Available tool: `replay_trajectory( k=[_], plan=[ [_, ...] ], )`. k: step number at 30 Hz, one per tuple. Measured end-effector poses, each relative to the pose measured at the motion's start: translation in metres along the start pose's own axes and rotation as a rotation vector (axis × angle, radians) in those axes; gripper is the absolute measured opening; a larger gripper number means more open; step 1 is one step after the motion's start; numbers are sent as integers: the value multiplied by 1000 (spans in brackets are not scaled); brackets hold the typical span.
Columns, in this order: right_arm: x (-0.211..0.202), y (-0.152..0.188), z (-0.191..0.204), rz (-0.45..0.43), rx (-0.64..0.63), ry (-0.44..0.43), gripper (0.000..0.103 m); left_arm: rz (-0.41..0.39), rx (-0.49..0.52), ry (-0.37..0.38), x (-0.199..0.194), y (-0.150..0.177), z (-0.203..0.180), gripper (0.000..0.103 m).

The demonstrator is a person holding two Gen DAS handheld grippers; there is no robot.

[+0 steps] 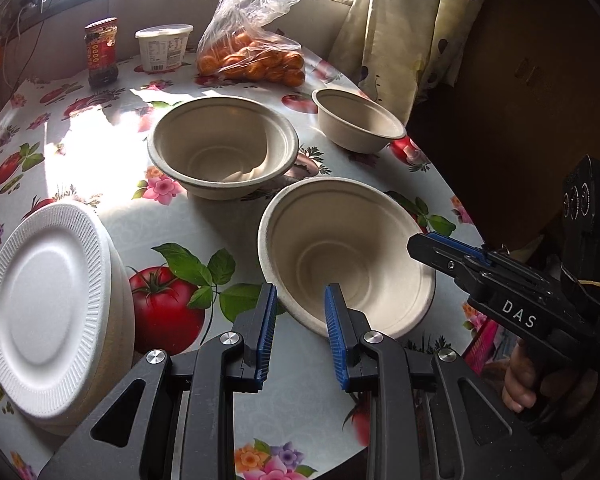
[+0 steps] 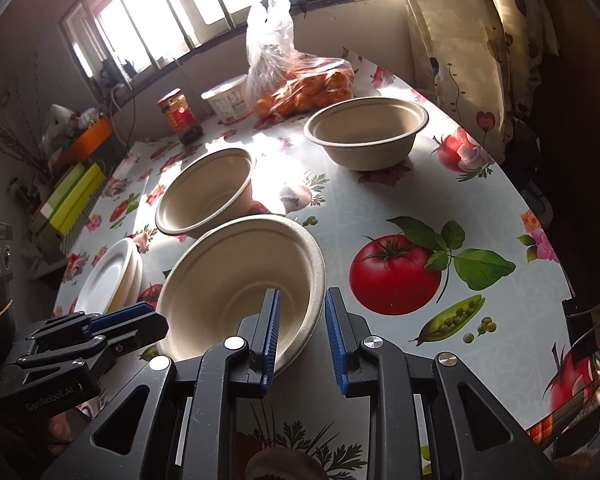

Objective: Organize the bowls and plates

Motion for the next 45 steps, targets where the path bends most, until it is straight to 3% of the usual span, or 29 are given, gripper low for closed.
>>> replay_trajectory(
  k=[17,27,31,39,45],
  plan=[
    [-18,-1,-42,-17,33,62,23,19,58,38,18,-2,-43,26],
    [-24,-10,-50,-33,24,77,23,4,81,14,20,-5,-47,26],
    [-27,-19,-50,-48,19,77,29,-10,90,9,15,-10,-46,26],
    [-19,-51,-35,-78,-8,53,36,-59,74,-20,7,-37,-26,26],
    [-1,-76,-15,-89,-50,31,36,-92,9,-110,7,-67,19,26]
  ],
)
Point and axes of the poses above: each gripper's, at about its wrist camera, not at the fingertips, and x roughly the way its jaws point, z to its left, y to its underside, the point moved 6 cm from there along x, roughly the way its jaws point, and after that the axes turned 15 degrees about -z, right-handed, at the moved point
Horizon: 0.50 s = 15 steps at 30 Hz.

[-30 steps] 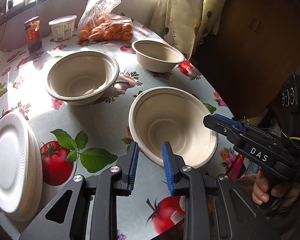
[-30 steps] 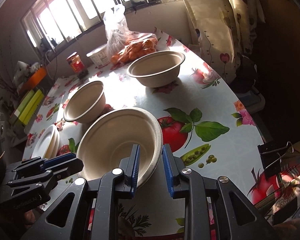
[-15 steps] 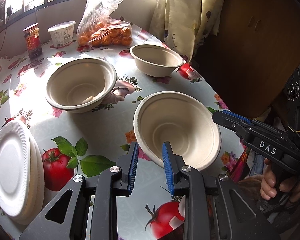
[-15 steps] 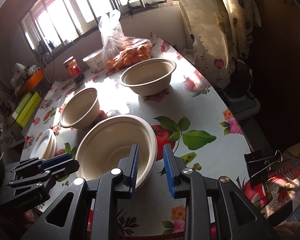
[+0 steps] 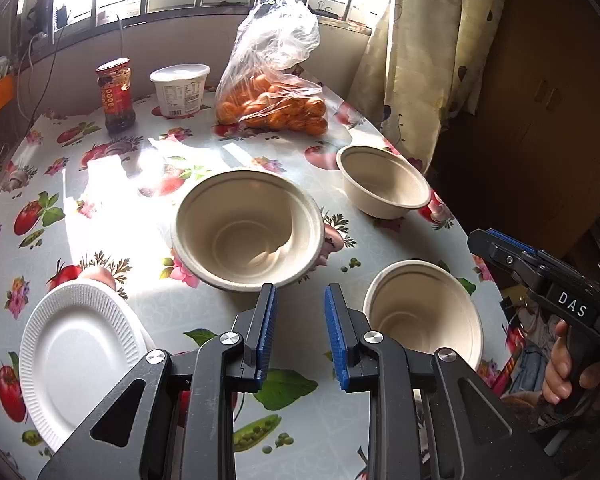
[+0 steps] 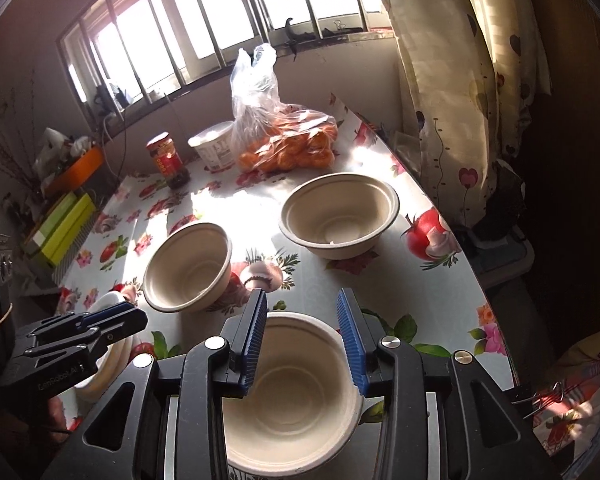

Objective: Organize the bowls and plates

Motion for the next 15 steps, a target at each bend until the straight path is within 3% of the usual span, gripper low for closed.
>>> replay_trajectory(
  k=[10,15],
  plan=[
    [51,-12,35,87,-13,-55,36,-10,-74,-104,19,-24,55,26],
    [73,-9,51,128,-18,-73,36,14,-96,-110,32,-23,68,26]
  ],
)
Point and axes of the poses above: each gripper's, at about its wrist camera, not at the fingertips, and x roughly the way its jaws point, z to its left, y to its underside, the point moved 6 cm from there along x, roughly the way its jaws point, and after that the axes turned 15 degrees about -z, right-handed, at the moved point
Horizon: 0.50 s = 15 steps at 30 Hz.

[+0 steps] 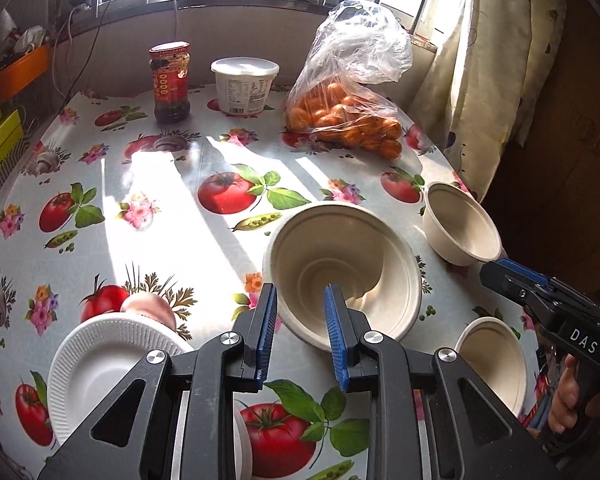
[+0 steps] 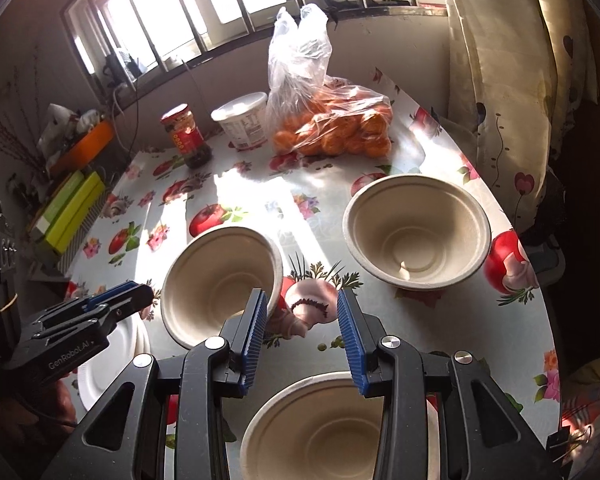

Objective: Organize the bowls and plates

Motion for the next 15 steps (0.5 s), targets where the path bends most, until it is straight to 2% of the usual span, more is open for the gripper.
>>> replay_trajectory(
  k=[15],
  plan=[
    [41,16,15,93,-22,-20,36,51,-27,29,23,8,3,26]
  ],
)
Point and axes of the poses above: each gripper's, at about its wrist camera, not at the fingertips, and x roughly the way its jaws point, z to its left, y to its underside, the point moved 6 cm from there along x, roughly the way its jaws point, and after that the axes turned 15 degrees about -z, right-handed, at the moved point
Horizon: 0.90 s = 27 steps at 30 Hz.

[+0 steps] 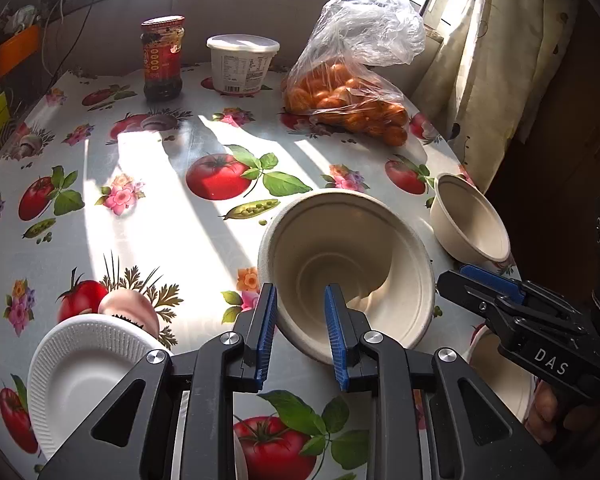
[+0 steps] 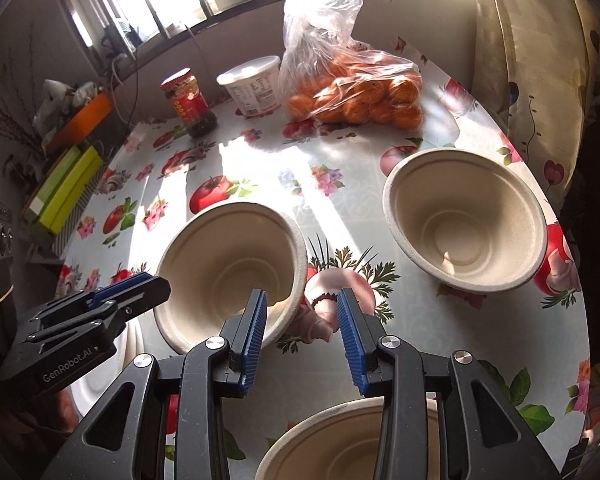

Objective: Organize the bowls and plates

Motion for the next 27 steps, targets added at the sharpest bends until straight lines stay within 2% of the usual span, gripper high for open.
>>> replay_trajectory(
  k=[8,13,17,21,27],
  plan=[
    [10,3,5,23,-7,-19,36,-3,-5,2,3,-1,1,26],
    [14,5,6,31,-10,-24,30,-57,10,-30,-6,-10,4,26],
    [16,5,8,33,-8,-30,27,-33,-8,-33,0,-10,11,26],
    [18,7,8,39,-6,-31,23,0,-41,-4,7,-4,13,26],
    [19,7,7,39,-4,-32,21,-2,-46,-7,9,-2,15,25]
  ],
)
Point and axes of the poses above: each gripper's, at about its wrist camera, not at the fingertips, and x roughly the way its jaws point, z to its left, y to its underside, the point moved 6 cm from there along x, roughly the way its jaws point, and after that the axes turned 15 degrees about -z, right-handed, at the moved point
